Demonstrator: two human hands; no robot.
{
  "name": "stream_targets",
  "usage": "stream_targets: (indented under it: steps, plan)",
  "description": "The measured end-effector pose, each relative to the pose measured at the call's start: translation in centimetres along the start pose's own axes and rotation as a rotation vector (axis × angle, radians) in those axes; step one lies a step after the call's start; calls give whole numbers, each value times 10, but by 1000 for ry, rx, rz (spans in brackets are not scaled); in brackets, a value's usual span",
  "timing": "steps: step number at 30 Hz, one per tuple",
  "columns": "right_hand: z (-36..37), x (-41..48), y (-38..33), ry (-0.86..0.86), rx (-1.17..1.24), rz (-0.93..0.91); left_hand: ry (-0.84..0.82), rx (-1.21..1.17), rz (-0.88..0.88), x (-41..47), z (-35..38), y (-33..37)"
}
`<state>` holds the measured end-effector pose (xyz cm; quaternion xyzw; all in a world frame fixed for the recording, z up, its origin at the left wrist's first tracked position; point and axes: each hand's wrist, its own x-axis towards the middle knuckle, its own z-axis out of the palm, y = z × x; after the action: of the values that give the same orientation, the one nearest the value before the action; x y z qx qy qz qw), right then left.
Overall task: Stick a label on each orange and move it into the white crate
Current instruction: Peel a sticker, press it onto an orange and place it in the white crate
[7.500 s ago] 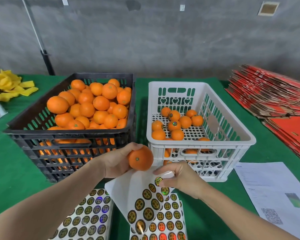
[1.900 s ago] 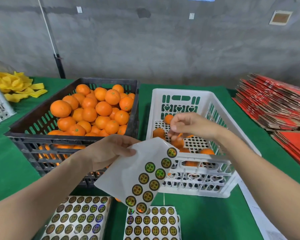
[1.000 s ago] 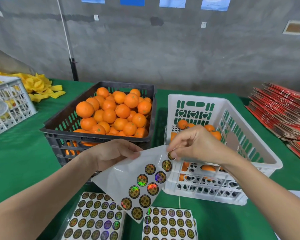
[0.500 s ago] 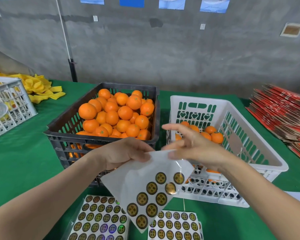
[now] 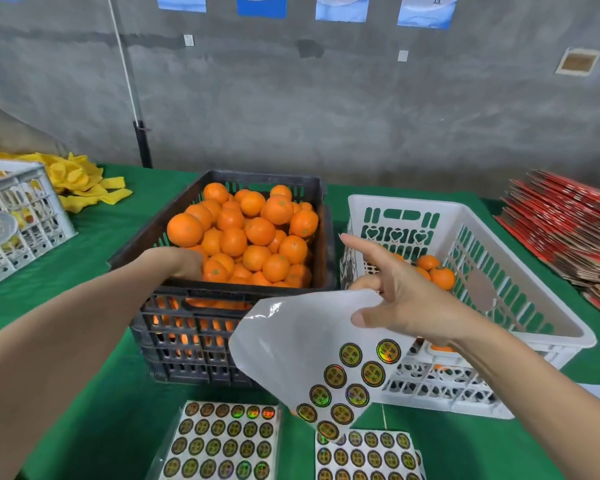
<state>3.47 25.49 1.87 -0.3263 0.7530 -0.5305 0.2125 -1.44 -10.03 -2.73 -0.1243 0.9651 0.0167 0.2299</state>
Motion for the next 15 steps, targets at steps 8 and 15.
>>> stream_targets:
  steps: [8,15]
  plan:
    - [-1,-5,-2,-19,5,-18,62,-732,118,-26,-13,-5]
    - [9,-19,3,-190,-41,-42,-230,-1729,537,-99,-20,61]
